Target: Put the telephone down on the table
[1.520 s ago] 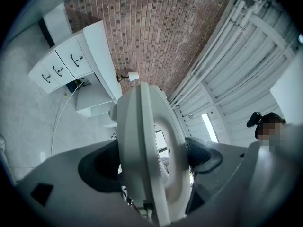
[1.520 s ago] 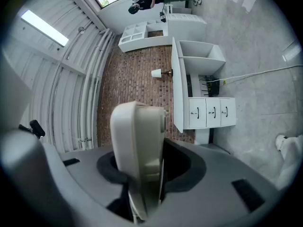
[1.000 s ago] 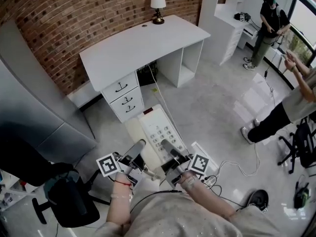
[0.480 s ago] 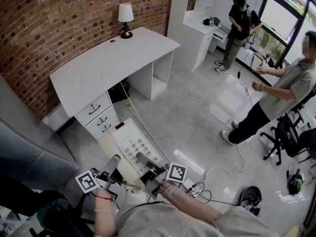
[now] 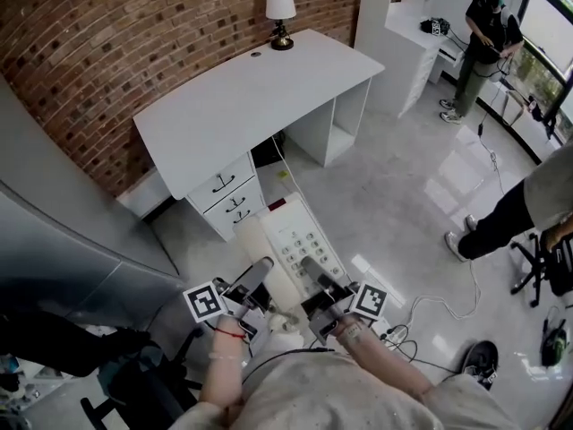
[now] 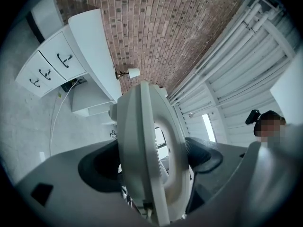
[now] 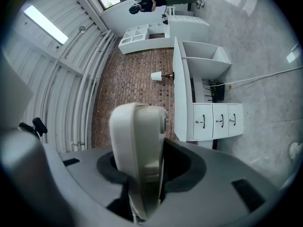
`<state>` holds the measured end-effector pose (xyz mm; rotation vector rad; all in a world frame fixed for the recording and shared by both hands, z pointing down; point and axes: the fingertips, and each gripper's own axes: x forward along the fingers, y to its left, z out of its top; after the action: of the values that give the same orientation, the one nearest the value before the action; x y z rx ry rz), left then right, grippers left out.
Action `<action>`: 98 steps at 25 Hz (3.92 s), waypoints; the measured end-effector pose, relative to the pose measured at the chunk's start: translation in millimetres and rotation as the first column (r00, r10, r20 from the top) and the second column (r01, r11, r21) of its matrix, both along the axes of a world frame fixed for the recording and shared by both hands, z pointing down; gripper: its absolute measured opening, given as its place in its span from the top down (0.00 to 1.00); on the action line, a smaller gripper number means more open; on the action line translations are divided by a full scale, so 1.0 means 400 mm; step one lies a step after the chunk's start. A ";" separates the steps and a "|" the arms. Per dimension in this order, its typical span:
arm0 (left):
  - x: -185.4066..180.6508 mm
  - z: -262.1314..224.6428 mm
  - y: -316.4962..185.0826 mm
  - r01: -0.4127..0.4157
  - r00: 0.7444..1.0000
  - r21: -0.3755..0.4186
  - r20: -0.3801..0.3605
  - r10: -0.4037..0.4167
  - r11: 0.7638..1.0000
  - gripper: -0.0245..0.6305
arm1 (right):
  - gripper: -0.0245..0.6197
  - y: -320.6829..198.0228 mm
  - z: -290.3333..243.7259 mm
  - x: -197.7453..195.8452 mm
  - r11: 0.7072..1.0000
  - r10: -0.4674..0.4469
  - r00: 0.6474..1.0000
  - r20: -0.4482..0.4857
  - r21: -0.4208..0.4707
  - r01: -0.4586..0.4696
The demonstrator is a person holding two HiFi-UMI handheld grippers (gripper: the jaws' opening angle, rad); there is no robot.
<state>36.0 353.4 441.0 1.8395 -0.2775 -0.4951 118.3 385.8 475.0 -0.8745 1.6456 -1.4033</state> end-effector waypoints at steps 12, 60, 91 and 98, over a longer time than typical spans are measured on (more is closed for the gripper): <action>-0.119 0.043 -0.174 -0.032 0.999 -0.034 0.033 0.033 0.999 0.32 | 0.70 -0.172 0.028 -0.119 1.000 0.024 1.000 0.003 -0.005 -0.024; -0.083 0.157 -1.130 0.209 0.978 -0.152 0.060 -0.202 0.966 0.32 | 0.70 -1.184 0.138 -0.068 0.959 -0.261 0.965 -0.010 -0.117 0.258; -0.268 0.276 -1.480 0.138 0.990 -0.291 0.021 -0.138 0.947 0.32 | 0.70 -1.496 0.260 -0.256 0.936 -0.226 0.974 -0.022 -0.284 0.211; -0.308 0.289 -1.569 0.160 0.986 -0.295 0.009 -0.165 0.942 0.32 | 0.70 -1.580 0.271 -0.294 0.932 -0.214 0.977 -0.018 -0.304 0.198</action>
<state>-87.1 -274.1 556.6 1.5273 -0.4702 -0.5509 0.8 -246.2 583.3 -0.9335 1.6235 -1.8270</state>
